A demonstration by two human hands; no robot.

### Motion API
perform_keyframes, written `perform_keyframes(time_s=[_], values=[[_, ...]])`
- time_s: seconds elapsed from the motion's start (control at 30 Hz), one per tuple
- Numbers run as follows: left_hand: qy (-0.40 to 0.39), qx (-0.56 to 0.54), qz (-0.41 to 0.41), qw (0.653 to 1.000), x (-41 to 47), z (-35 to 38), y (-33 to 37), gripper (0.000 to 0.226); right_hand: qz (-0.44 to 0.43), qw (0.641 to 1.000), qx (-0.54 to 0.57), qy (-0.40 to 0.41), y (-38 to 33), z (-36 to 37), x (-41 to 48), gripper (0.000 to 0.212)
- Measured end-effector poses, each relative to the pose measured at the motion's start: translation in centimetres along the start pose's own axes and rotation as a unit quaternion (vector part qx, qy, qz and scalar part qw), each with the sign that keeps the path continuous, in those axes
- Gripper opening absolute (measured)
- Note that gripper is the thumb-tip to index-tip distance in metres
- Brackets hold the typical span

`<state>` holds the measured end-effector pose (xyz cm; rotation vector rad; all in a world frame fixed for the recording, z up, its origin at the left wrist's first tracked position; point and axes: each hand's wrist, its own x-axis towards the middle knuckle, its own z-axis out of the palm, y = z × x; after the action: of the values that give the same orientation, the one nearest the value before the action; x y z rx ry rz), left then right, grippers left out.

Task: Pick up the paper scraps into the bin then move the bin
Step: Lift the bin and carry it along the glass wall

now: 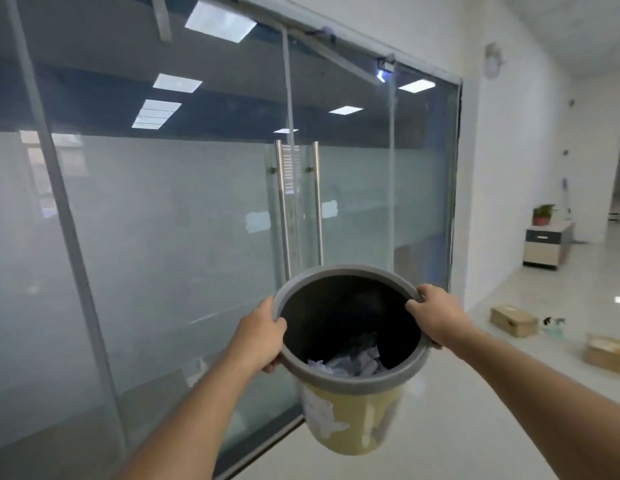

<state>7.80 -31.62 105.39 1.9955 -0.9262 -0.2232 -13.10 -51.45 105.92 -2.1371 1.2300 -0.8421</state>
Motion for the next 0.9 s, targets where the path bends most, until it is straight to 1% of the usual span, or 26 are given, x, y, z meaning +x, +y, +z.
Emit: perform_keyframes(time_s=[0.07, 0.2, 0.33, 0.43, 0.63, 0.83, 0.9], values=[[-0.025, -0.004, 0.013, 1.000, 0.4, 3.1, 1.7, 0.027, 0.026, 0.999, -0.005, 0.021, 2.6, -2.1, 0.1, 0.015], [-0.059, 0.012, 0.028, 0.998, 1.3, 7.3, 4.2, 0.032, 0.044, 0.998, -0.017, 0.038, 6.2, -4.6, 1.1, 0.013], [-0.057, 0.033, 0.022, 0.998, 2.8, 9.4, 6.2, 0.041, 0.043, 0.998, -0.001, 0.036, 8.0, -6.0, 3.3, 0.014], [-0.048, 0.040, 0.026, 0.998, 4.0, 11.1, 7.5, 0.035, 0.032, 0.999, 0.006, 0.032, 9.3, -6.7, 5.6, 0.015], [-0.040, 0.060, 0.023, 0.997, 7.1, 14.7, 9.4, 0.025, 0.048, 0.998, 0.035, 0.013, 12.6, -6.5, 9.7, 0.017], [-0.051, 0.080, 0.029, 0.995, 12.5, 17.8, 9.0, 0.024, 0.063, 0.997, 0.045, 0.014, 15.5, -4.3, 14.4, 0.017], [-0.058, 0.077, 0.027, 0.995, 14.8, 19.1, 8.5, 0.027, 0.068, 0.997, 0.033, 0.017, 16.0, -3.5, 16.5, 0.017]])
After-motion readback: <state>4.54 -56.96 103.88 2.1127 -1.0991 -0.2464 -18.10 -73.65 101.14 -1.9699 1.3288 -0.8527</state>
